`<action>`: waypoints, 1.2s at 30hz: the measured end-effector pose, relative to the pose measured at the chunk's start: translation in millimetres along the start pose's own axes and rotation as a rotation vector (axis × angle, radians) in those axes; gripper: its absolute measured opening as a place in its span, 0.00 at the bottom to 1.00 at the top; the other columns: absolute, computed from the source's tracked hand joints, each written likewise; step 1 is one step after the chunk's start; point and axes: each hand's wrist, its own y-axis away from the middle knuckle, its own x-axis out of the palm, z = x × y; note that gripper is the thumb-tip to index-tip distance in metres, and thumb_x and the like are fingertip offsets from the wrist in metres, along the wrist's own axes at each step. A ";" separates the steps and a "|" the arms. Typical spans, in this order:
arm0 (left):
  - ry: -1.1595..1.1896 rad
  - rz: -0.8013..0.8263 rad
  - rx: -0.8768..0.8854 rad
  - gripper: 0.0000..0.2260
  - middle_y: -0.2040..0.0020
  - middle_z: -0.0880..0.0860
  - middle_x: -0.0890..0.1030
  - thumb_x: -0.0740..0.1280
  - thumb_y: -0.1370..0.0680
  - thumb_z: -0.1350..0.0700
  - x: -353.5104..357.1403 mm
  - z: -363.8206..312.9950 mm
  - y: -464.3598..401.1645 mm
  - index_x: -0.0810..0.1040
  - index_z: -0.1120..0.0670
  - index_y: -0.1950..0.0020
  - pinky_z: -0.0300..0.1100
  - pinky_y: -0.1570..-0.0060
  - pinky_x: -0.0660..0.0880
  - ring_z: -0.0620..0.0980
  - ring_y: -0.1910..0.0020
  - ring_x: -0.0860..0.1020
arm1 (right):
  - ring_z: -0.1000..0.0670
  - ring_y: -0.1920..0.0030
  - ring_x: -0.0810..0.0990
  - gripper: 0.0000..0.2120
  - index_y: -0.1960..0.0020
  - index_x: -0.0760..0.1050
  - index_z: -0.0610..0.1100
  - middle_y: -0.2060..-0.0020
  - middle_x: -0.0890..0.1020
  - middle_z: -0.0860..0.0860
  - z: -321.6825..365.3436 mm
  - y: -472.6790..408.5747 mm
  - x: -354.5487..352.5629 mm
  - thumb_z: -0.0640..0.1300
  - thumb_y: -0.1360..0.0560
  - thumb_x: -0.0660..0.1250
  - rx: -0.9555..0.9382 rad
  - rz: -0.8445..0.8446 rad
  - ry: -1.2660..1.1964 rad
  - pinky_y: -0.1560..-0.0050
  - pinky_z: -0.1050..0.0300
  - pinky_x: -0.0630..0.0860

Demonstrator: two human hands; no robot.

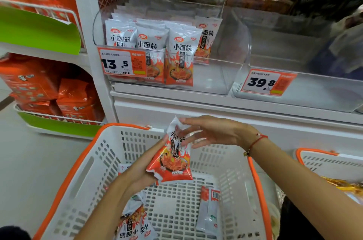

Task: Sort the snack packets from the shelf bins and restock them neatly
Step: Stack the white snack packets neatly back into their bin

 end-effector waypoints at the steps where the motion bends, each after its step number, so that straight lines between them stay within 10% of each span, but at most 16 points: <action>1: 0.066 0.005 -0.022 0.15 0.46 0.56 0.84 0.63 0.24 0.47 2.7 -3.5 1.0 0.81 0.52 0.42 0.50 0.50 0.80 0.53 0.49 0.83 | 0.51 0.56 0.79 0.15 0.45 0.79 0.50 0.53 0.81 0.47 1.1 0.3 -4.8 0.56 0.28 0.71 -0.050 -0.064 0.223 0.59 0.60 0.75; 9: -0.183 0.170 0.069 0.24 0.39 0.57 0.81 0.71 0.28 0.42 9.0 -26.7 -13.3 0.79 0.53 0.36 0.55 0.34 0.71 0.55 0.41 0.80 | 0.55 0.61 0.81 0.07 0.57 0.76 0.43 0.60 0.84 0.49 20.8 9.4 -37.5 0.41 0.29 0.74 -0.293 -0.298 0.314 0.60 0.65 0.77; 16: -0.628 0.017 0.434 0.16 0.44 0.39 0.82 0.65 0.23 0.52 29.6 -43.8 -14.9 0.73 0.46 0.35 0.28 0.49 0.73 0.37 0.44 0.79 | 0.55 0.55 0.81 0.11 0.50 0.80 0.45 0.54 0.84 0.50 50.0 34.0 -36.4 0.44 0.31 0.76 -0.476 -0.448 0.485 0.55 0.66 0.77; 22: -0.728 0.072 0.666 0.21 0.36 0.41 0.77 0.64 0.22 0.51 39.9 -71.6 -10.1 0.67 0.44 0.30 0.35 0.39 0.72 0.38 0.37 0.74 | 0.62 0.34 0.67 0.39 0.27 0.62 0.56 0.31 0.67 0.61 76.9 76.7 -34.9 0.51 0.33 0.77 -0.575 -0.429 0.827 0.35 0.68 0.65; 28: -0.877 0.006 0.944 0.23 0.38 0.44 0.68 0.68 0.25 0.47 69.7 -115.6 -8.2 0.68 0.42 0.31 0.31 0.37 0.66 0.36 0.36 0.69 | 0.61 0.53 0.79 0.18 0.47 0.72 0.62 0.55 0.80 0.66 105.3 102.7 -30.2 0.44 0.28 0.74 -0.776 -0.499 0.886 0.56 0.69 0.74; 33: -0.949 -0.247 1.167 0.34 0.32 0.36 0.66 0.72 0.34 0.33 76.4 -171.7 -12.6 0.66 0.37 0.30 0.23 0.40 0.62 0.30 0.34 0.64 | 0.56 0.54 0.81 0.16 0.42 0.76 0.53 0.53 0.82 0.60 114.0 140.9 -50.8 0.49 0.30 0.73 -0.935 -0.859 0.915 0.56 0.59 0.76; 36: -1.362 -0.415 1.183 0.35 0.25 0.39 0.57 0.67 0.27 0.34 75.0 -206.8 -30.2 0.60 0.43 0.24 0.37 0.30 0.56 0.38 0.28 0.57 | 0.52 0.51 0.81 0.19 0.41 0.77 0.49 0.50 0.82 0.58 126.0 146.0 -64.5 0.47 0.30 0.73 -0.978 -1.044 1.011 0.53 0.50 0.78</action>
